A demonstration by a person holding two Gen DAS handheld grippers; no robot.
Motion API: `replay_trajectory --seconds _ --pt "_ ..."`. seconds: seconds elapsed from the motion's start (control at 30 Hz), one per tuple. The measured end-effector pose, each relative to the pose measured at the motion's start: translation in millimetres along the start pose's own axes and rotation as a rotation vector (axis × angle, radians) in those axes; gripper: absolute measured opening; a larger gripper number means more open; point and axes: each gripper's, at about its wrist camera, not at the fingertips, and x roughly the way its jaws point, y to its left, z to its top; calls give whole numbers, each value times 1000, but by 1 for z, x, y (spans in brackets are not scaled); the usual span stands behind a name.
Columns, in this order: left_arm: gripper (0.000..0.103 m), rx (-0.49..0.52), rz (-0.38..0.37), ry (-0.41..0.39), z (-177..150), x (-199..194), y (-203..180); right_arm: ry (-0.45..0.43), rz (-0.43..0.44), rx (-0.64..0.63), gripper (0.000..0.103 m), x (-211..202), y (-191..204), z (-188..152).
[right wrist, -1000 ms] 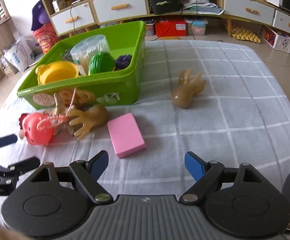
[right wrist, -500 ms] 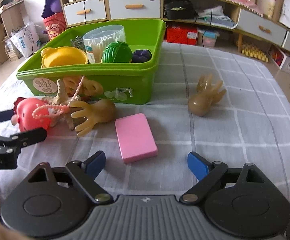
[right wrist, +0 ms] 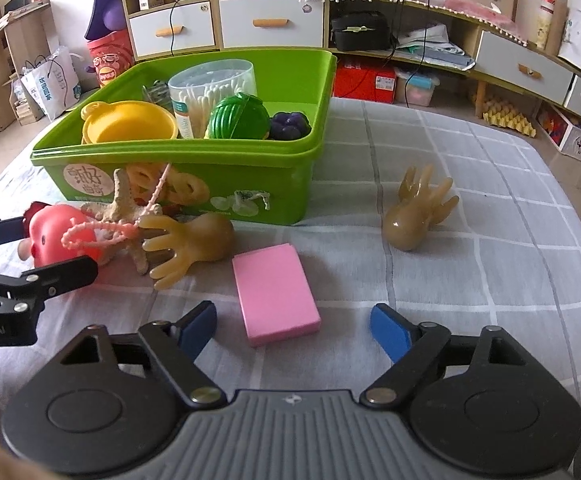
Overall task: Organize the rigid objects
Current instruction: 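Grasp the pink sponge block with the right tool while the left tool grasps the pink pig, then drop the pink sponge into the green bin while the left tool drops the pig in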
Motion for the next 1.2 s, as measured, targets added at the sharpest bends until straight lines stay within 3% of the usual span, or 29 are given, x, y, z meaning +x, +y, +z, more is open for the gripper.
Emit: replay_trajectory --seconds 0.1,0.43,0.7,1.2 --pt "95 -1 2 2 0 0 -1 -5 -6 -12 56 -1 2 0" --pt "95 -4 -2 5 1 -1 -1 -22 -23 -67 19 -7 9 1" --pt "95 -19 -15 24 4 -8 0 -16 17 -48 15 -13 8 5" --pt "94 -83 -49 109 23 -27 4 41 136 160 14 -35 -15 20"
